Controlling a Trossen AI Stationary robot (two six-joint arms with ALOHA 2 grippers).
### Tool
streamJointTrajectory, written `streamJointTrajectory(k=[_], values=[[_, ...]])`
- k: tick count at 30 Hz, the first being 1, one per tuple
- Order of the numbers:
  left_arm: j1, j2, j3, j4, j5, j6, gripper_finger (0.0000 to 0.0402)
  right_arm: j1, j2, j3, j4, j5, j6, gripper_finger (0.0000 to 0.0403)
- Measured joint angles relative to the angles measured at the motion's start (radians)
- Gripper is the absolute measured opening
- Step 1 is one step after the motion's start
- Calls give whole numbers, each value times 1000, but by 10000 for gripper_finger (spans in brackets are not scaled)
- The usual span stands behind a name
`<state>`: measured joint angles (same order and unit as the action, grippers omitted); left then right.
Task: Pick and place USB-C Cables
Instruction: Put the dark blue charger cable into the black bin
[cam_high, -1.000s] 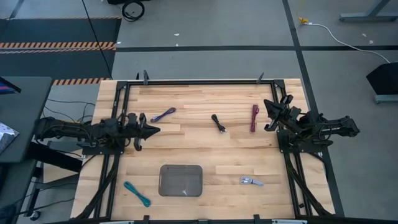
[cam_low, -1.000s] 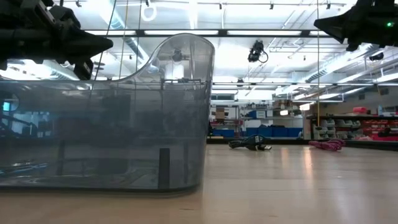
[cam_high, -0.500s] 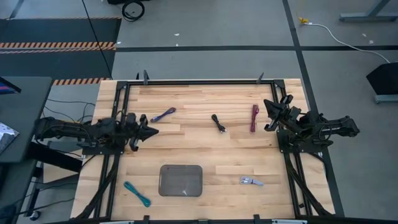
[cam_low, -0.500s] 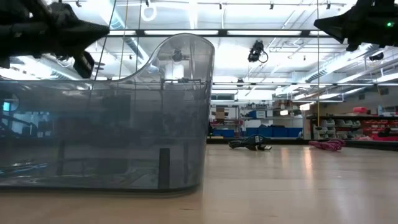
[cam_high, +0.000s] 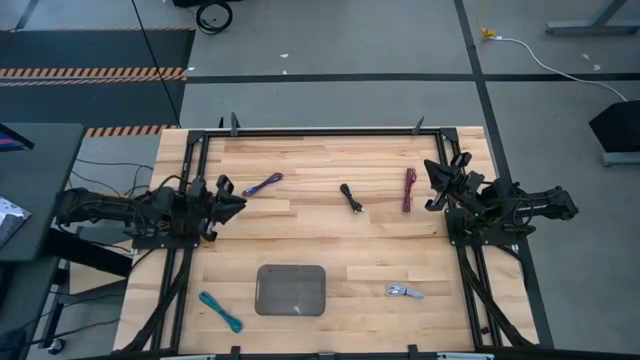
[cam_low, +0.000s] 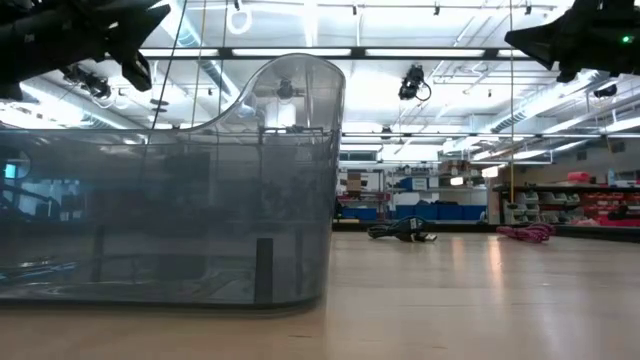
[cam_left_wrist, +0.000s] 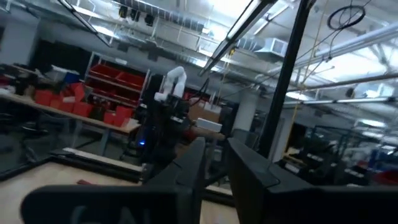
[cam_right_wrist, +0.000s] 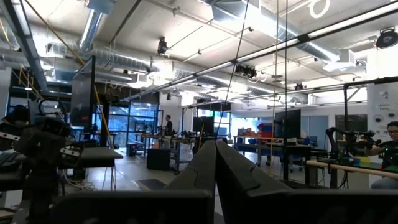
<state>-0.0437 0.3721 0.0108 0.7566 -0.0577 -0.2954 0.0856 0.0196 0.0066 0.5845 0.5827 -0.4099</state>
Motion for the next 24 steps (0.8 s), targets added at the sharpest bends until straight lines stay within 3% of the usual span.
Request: streamJointTrajectory(k=[4,7,10,13,18,24], values=[[0,1,52,-131,-80,138,111,0,0,0,5,0,-9,15],[1,4,140,-340,-200,226,142,0,0,0,5,0,-9,15],[1,45,273,-619,-297,243,174,0,0,0,5,0,-9,15],[2,123,404,-789,-339,191,200,0,0,0,5,0,-9,15],[2,263,562,-967,-385,184,216,0,0,0,5,0,-9,15],[33,413,598,-1000,-436,193,217,0,0,0,5,0,-9,15]])
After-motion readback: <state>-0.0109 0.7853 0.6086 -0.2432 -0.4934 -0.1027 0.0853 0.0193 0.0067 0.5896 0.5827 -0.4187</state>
